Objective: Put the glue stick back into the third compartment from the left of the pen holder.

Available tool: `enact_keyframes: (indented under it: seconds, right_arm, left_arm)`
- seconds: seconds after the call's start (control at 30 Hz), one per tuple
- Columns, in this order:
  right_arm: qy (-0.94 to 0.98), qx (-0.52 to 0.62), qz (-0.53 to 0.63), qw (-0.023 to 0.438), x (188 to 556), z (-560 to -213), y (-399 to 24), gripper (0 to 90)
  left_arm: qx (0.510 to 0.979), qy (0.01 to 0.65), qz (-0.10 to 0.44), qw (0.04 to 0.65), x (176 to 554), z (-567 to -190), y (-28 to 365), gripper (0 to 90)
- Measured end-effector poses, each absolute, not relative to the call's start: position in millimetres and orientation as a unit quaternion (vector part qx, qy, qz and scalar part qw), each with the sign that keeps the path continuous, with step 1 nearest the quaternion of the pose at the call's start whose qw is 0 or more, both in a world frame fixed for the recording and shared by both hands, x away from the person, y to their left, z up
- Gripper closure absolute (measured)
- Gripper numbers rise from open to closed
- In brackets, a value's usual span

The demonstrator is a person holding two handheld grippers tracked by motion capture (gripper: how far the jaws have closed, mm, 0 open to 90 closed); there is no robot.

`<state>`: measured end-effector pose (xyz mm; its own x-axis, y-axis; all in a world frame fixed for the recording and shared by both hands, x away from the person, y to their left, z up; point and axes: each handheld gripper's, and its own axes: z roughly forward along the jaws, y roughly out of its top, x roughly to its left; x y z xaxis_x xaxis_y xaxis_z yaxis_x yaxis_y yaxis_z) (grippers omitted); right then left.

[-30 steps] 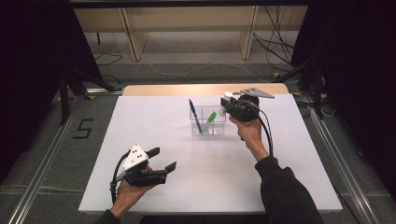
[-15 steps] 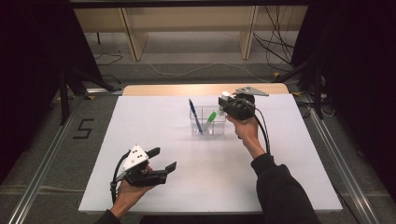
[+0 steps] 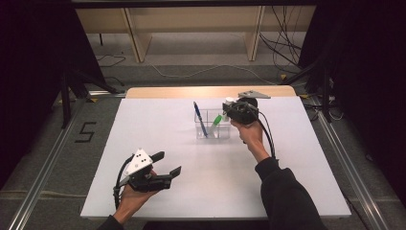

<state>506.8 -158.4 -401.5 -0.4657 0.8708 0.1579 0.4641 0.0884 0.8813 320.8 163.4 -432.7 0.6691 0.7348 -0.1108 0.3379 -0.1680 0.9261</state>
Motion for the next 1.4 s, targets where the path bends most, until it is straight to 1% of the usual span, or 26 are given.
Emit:
enact_keyframes:
  seconds: [0.3, 0.33, 0.43, 0.53, 0.67, 1.0, 1.4]
  right_arm:
    - [0.714, 0.474, 0.474, 0.203, 507.5, -404.3, -157.8, 66.2]
    - [0.714, 0.473, 0.476, 0.201, 507.4, -404.2, -158.1, 62.3]
    - [0.706, 0.481, 0.481, 0.196, 506.1, -400.3, -160.4, 45.5]
    - [0.703, 0.478, 0.483, 0.211, 501.1, -394.8, -163.0, 37.1]
    - [0.700, 0.472, 0.493, 0.213, 494.6, -387.6, -166.0, 34.6]
    - [0.704, 0.448, 0.514, 0.200, 475.0, -375.3, -167.1, 31.6]
    - [0.707, 0.425, 0.532, 0.193, 449.8, -373.9, -173.8, 28.4]
  left_arm:
    - [0.741, 0.362, 0.186, 0.535, 320.8, -432.6, 163.3, 18.9]
    - [0.741, 0.362, 0.186, 0.534, 320.8, -432.6, 163.3, 18.8]
    - [0.740, 0.363, 0.185, 0.535, 321.0, -432.8, 163.5, 18.7]
    - [0.741, 0.363, 0.185, 0.535, 321.0, -432.6, 163.4, 18.7]
    - [0.741, 0.363, 0.184, 0.534, 321.0, -432.4, 163.4, 18.7]
    - [0.740, 0.365, 0.180, 0.536, 322.0, -431.8, 165.5, 18.6]
    - [0.736, 0.368, 0.180, 0.539, 322.5, -431.0, 166.3, 18.4]
